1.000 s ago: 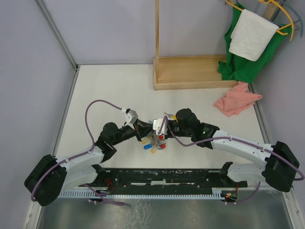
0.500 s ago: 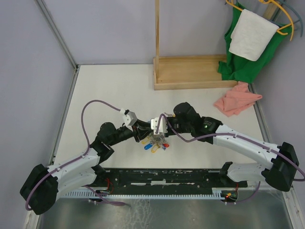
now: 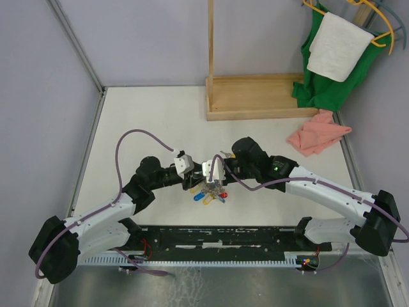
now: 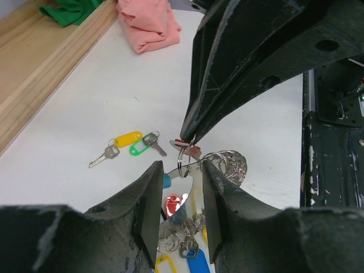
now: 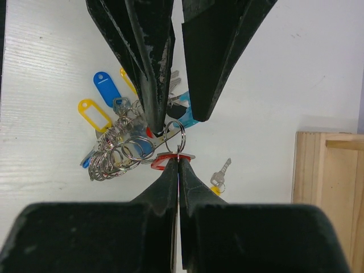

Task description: Put the keys on the keyring

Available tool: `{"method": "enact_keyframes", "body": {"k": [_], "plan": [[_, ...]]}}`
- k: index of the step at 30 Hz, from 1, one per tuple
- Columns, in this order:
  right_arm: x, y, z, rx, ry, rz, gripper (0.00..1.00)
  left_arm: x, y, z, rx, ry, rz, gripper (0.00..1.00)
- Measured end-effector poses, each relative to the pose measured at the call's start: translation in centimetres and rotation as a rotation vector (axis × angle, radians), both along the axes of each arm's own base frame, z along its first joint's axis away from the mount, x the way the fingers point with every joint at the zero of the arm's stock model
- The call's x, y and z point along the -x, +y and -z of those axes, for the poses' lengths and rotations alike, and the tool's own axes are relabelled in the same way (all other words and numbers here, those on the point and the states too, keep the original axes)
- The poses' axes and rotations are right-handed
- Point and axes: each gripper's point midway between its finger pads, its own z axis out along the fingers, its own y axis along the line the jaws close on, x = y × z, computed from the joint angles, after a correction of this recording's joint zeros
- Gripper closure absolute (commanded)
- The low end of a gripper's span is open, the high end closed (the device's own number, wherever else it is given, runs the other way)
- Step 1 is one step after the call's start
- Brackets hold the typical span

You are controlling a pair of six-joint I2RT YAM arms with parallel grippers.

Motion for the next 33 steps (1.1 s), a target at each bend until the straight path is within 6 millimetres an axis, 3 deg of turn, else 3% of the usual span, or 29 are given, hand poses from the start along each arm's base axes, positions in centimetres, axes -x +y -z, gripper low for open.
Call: {"method": "enact_keyframes", "body": {"k": [10,13,16,33], "plan": [[0.1,0.1,0.0,-0.001,0.001,-0.004,0.99,0.4,-1.2,0.8,-0.068,-0.044,0.113,0.68],[0.1,0.1,0.0,0.000,0.002,-0.005,0.99,0.3,-1.2,1.0,-0.083,-0.044,0.121,0.78],[0.2,0.0,0.1,0.004,0.005,-0.005,0.99,0.3,-1.4,1.0,-0.097,-0.040,0.131,0.96],[-0.5,-1.0,0.4,-0.026,-0.067,0.076,0.99,-0.3,-1.4,0.1,-0.068,0.013,0.076,0.97]]}}
